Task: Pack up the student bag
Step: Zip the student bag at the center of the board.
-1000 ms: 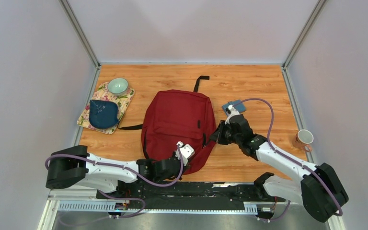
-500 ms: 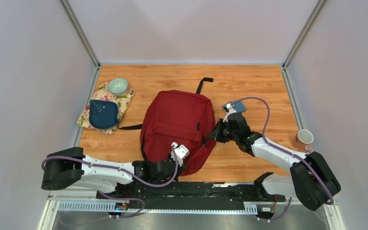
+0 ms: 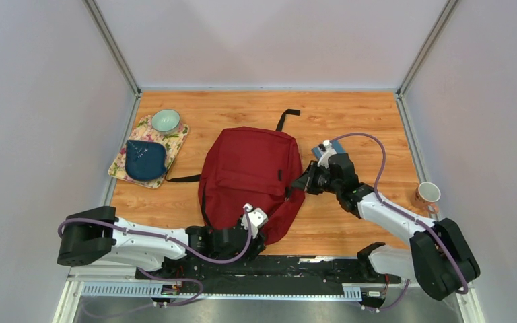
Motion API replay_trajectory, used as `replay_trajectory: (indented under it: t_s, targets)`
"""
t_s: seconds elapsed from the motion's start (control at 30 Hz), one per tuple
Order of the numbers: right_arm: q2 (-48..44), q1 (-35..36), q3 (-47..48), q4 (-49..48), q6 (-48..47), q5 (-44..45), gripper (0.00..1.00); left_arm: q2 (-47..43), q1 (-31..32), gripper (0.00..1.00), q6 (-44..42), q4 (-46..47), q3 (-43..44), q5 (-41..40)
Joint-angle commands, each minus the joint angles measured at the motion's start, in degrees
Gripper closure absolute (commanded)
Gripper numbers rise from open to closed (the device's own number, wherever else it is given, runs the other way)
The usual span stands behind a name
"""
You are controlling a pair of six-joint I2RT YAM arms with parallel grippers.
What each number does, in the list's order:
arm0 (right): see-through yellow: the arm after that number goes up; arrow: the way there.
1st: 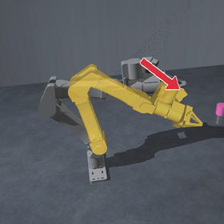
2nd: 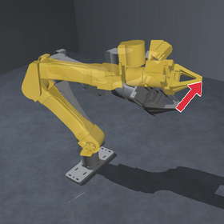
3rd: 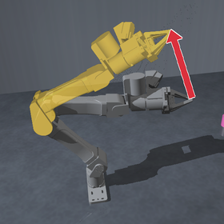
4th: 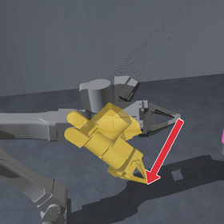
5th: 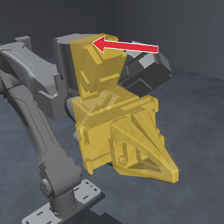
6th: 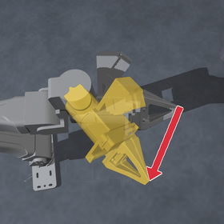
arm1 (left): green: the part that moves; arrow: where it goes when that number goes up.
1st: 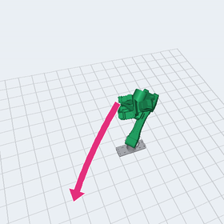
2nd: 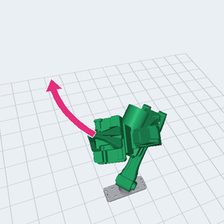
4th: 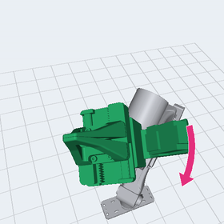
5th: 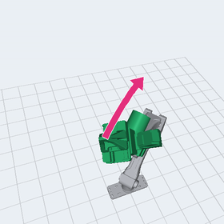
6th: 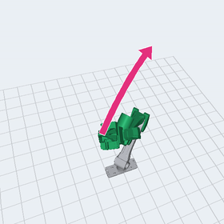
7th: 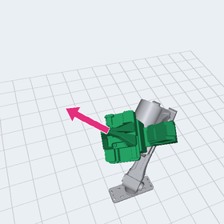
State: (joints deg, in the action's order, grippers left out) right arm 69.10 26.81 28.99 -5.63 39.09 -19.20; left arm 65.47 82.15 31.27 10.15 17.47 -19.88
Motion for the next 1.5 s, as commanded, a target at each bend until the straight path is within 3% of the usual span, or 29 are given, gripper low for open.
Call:
replay_trajectory:
  t_s: [0.0, 0.17, 0.47, 0.67, 0.8, 0.83, 0.9, 0.93, 1.1, 1.13, 1.17, 1.27, 1.47]
  targets:
    - [-5.01, -1.06, 0.02, -5.45, -1.56, -0.83, 1.0, 0.36, 0.82, 0.31, -1.55, -6.64, 4.4, 0.9]
    - [-13.79, 0.7, -5.17, 0.95, -1.48, -0.93, 1.0, 1.59, 0.82, 0.17, -7.26, -4.97, 12.4, -4.2]
    - [-29.62, 1.14, -11.76, 12.47, -0.68, 1.27, 1.0, 11.07, -2.78, 0.16, -12.02, 1.88, 19.09, -0.26]
    - [-29.73, 1.05, -12.73, 12.49, -0.51, 1.18, 1.0, 17.66, -4.19, 0.18, -10.7, 4.7, 20.32, 3.97]
    - [-26.57, 1.05, -13.0, 10.46, -0.07, 1.71, 1.0, 20.39, -4.54, 0.36, -9.56, 5.14, 20.67, 4.41]
    - [-25.08, 1.14, -12.82, 10.03, 0.19, 2.23, 1.0, 20.66, -4.54, 0.49, -9.38, 5.23, 20.58, 4.32]
    - [-23.49, 1.05, -12.56, 9.41, 0.72, 2.41, 1.0, 21.18, -4.63, 0.6, -8.86, 5.14, 20.67, 4.06]
    - [-21.92, 1.05, -12.47, 8.62, 1.33, 2.33, 0.98, 21.36, -4.63, 0.68, -8.77, 5.05, 20.67, 3.97]
    - [-17.86, 1.05, -11.77, 6.6, 4.06, 1.19, 0.73, 21.98, -4.72, 0.79, -8.33, 5.14, 20.76, 4.41]
    - [-17.77, 1.14, -11.77, 6.16, 4.5, 1.1, 0.69, 22.07, -4.72, 0.8, -8.24, 5.05, 20.93, 4.67]
    - [-18.03, 1.14, -11.85, 6.24, 4.94, 1.18, 0.58, 22.15, -4.72, 0.8, -8.15, 5.14, 21.02, 4.85]
    - [-19.88, 1.05, -11.5, 7.82, 6.17, 1.97, 0.47, 22.59, -4.72, 0.8, -7.98, 5.14, 21.28, 5.64]
    - [-24.19, 1.05, -12.12, 10.2, 10.12, 2.42, 0.42, 23.12, -4.63, 0.8, -7.45, 5.67, 21.02, 6.61]
